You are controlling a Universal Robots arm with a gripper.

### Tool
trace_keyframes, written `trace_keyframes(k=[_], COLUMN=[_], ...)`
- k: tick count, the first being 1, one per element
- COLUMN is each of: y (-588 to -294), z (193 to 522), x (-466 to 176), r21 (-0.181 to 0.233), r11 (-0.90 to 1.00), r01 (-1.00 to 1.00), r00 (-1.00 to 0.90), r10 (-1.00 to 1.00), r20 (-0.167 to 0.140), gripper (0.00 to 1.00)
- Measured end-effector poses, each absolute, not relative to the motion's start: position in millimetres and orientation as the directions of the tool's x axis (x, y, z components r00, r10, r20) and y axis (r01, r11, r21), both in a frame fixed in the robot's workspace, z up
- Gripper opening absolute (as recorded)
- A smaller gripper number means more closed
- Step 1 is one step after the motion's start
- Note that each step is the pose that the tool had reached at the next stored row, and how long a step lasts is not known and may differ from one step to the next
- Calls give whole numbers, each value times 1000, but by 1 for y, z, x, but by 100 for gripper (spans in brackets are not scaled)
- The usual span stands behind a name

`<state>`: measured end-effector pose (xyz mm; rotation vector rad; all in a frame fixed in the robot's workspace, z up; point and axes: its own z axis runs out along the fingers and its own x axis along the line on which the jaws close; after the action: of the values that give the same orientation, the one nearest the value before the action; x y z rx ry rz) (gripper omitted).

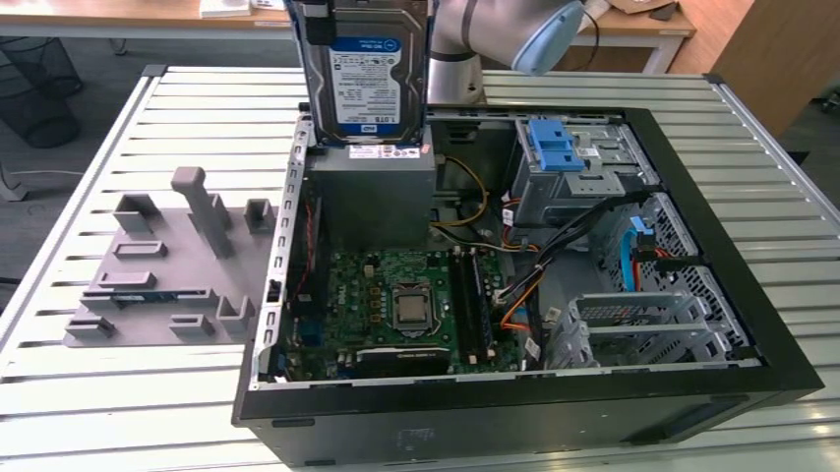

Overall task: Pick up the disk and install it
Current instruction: 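Pick up the disk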

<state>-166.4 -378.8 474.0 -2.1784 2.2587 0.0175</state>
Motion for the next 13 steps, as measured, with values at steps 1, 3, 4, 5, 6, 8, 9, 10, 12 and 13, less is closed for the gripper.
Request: trace_keyframes(k=[1,3,4,5,6,8,9,10,12,13], y=[-379,-379,-379,-379,-379,-379,-379,-379,-379,-379], z=[474,474,474,474,474,474,474,474,474,474], x=[-166,-165,-165,-165,-165,-164,-164,-164,-163,-163], r21=[6,6,6,6,6,5,6,6,6,6], r11=[36,36,36,36,36,36,36,36,36,36], r01=[-999,-999,-999,-999,-999,-999,-999,-999,-999,-999], r00=[-36,-36,-36,-36,-36,-36,-36,-36,-36,-36], r10=[-999,-999,-999,-999,-999,-999,-999,-999,-999,-999], r20=[-10,-10,-10,-10,-10,-10,-10,-10,-10,-10], gripper=[36,36,36,36,36,36,36,36,36,36])
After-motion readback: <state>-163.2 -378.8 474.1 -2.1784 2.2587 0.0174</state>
